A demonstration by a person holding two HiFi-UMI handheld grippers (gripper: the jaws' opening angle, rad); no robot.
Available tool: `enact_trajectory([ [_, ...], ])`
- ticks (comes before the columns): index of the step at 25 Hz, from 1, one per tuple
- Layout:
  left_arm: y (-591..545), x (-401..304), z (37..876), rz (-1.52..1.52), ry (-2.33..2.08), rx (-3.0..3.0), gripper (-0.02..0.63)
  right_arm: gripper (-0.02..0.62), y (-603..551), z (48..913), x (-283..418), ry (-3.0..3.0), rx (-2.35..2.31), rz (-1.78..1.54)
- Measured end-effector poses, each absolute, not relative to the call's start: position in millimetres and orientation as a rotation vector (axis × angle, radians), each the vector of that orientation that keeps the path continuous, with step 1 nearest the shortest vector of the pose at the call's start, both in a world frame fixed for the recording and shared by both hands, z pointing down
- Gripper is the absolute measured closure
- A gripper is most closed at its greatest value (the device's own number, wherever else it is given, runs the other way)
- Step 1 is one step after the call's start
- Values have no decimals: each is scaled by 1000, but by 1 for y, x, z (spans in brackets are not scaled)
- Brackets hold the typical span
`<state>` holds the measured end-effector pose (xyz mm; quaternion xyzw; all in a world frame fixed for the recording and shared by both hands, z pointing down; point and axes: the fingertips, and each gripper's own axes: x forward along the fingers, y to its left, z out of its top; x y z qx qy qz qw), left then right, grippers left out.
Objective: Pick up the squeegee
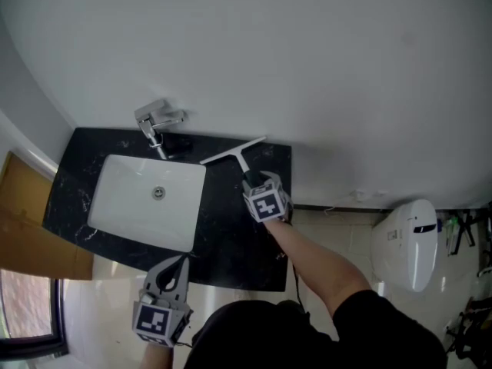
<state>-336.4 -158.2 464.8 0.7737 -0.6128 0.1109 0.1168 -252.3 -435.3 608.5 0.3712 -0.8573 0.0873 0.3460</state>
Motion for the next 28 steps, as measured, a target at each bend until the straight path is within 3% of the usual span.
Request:
enact_trajectory([
  [8, -153, -350, 473, 348, -1804, 2210, 604, 399, -450, 639, -263, -2172, 940, 344],
  [13, -151, -356, 472, 345, -1824, 2192, 604, 489, -451, 638, -262, -2171, 961, 329],
  [28, -160, -323, 469, 332, -1776, 2275, 604, 494, -419, 579, -209, -2304, 1031, 325],
])
